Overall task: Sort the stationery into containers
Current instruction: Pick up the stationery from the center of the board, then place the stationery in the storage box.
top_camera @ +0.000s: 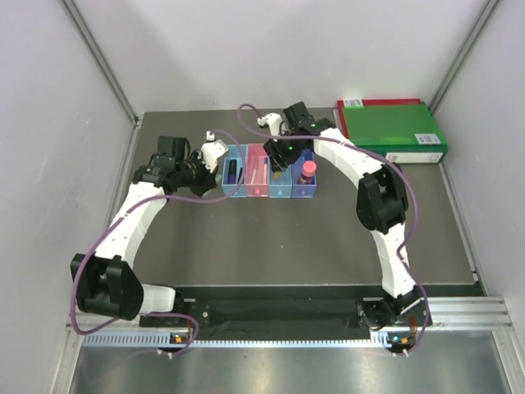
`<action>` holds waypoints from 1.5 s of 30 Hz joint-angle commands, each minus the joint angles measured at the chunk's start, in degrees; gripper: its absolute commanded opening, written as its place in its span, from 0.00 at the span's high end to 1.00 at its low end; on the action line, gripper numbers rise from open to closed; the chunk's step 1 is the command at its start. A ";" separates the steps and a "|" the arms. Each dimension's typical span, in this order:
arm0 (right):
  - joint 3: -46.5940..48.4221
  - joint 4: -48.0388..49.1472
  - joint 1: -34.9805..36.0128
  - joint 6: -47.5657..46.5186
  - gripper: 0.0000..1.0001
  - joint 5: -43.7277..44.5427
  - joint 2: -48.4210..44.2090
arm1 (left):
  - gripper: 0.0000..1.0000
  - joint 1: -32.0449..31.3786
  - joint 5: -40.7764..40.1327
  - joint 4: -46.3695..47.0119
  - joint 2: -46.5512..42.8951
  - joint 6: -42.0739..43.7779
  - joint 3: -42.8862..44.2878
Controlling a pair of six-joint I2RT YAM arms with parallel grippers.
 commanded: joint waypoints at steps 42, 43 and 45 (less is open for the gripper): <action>-8.24 3.94 -20.57 9.04 0.00 15.07 -32.98 | 1.00 -18.32 -3.43 18.17 45.45 -17.06 39.34; -8.50 4.03 -20.57 9.22 0.01 14.89 -33.07 | 1.00 -18.32 -3.69 17.99 46.24 -17.07 39.25; -8.85 3.94 -20.66 9.48 0.00 14.72 -33.59 | 1.00 -18.32 -3.87 18.25 46.69 -17.68 38.46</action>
